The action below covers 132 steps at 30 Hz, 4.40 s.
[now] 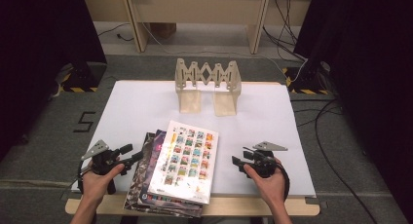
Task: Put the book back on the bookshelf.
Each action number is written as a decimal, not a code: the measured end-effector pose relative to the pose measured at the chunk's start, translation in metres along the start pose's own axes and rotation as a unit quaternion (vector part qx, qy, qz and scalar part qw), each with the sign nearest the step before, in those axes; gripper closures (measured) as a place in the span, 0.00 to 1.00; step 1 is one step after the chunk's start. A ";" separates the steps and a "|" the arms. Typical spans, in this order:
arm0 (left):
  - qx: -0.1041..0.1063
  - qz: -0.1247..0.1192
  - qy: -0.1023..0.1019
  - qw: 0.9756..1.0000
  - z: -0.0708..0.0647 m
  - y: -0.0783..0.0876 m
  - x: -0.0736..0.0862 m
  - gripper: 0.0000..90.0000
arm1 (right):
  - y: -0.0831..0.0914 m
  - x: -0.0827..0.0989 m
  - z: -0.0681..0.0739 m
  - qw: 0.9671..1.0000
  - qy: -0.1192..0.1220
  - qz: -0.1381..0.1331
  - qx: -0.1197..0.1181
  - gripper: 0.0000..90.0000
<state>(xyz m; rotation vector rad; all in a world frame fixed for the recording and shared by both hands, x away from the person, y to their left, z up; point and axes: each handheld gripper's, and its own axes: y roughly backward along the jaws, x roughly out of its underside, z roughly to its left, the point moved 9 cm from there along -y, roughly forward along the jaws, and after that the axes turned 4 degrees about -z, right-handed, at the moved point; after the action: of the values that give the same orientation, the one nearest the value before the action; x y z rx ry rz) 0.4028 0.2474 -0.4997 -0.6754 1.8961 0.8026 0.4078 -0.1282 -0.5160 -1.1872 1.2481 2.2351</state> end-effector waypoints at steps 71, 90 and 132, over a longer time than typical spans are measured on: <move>0.034 0.138 0.185 0.972 -0.066 -0.057 0.037 0.78 | -0.071 -0.009 0.050 0.992 -0.043 0.109 -0.051 0.44; 0.033 0.169 0.193 0.966 -0.061 -0.063 0.039 0.66 | -0.105 -0.035 0.018 0.985 -0.095 0.115 -0.084 0.37; 0.051 0.175 0.168 0.969 -0.048 -0.074 0.022 0.81 | -0.123 -0.054 0.007 0.978 -0.150 0.099 -0.111 0.53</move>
<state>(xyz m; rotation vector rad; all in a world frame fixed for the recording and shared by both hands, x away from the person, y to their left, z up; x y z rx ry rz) 0.4224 0.1614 -0.5214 -0.4356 2.3920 0.8415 0.5120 -0.0466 -0.5392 -0.7797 1.0576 2.6362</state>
